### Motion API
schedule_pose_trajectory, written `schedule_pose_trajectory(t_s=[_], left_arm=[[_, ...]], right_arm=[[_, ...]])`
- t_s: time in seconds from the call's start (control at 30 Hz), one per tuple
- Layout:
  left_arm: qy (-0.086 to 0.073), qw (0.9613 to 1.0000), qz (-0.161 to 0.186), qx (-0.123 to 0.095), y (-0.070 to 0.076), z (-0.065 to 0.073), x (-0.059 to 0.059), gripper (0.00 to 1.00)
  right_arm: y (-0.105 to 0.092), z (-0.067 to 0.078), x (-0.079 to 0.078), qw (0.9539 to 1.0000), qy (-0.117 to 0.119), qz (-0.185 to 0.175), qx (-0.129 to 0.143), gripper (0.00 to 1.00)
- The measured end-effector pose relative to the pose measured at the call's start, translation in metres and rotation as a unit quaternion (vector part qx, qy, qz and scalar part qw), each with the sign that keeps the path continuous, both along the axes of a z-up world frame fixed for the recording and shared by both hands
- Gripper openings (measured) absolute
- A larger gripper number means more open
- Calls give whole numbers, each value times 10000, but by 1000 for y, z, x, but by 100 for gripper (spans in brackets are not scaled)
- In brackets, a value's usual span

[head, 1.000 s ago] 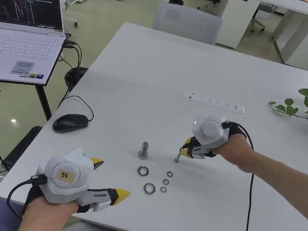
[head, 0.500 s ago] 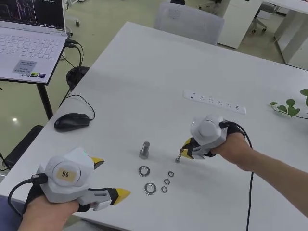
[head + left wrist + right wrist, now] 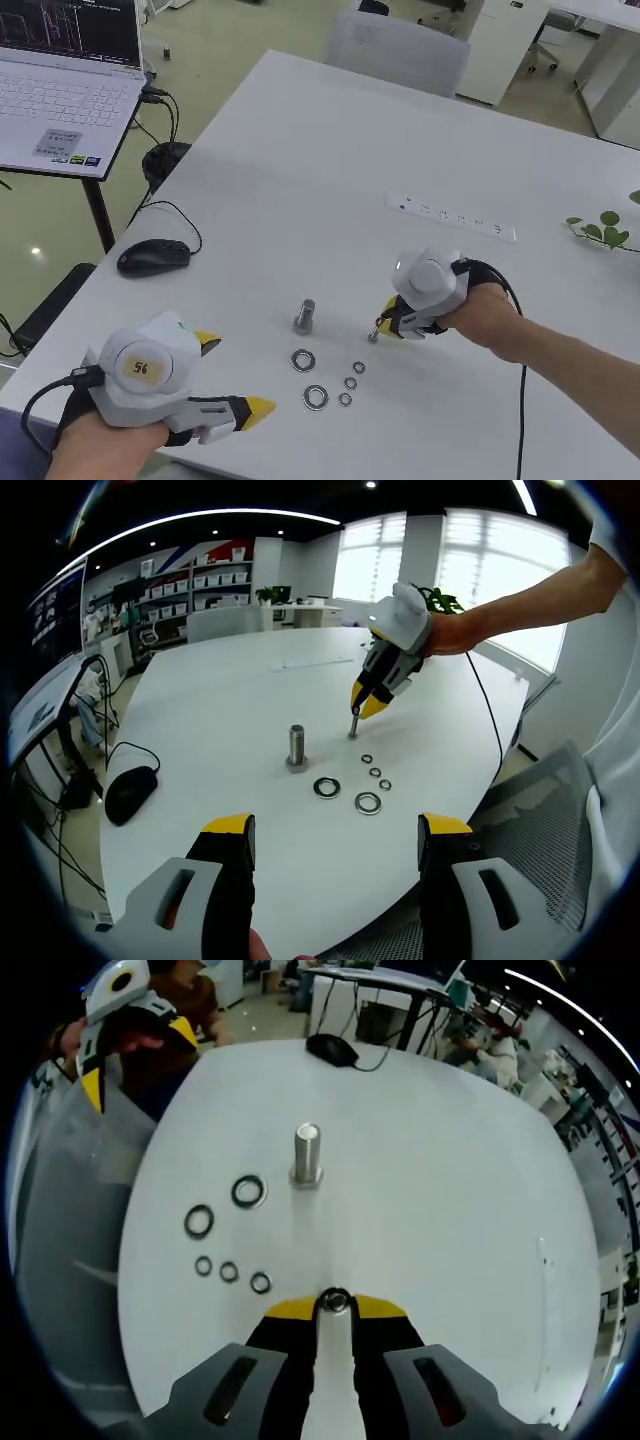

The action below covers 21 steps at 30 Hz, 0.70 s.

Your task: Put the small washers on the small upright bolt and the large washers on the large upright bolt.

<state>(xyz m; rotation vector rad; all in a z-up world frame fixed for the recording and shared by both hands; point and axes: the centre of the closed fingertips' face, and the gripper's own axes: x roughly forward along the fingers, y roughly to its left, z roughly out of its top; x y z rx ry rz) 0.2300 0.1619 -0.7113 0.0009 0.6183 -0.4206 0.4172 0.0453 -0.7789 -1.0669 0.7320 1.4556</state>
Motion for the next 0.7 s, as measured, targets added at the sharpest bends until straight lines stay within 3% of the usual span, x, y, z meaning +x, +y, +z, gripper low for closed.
schedule_pose_trajectory(t_s=[0.7], left_arm=[[72, 10000, 59, -6, 2, -4, -1, 65]], right_arm=[[0, -28, -1, 9996, 146, 3, -259, 14]])
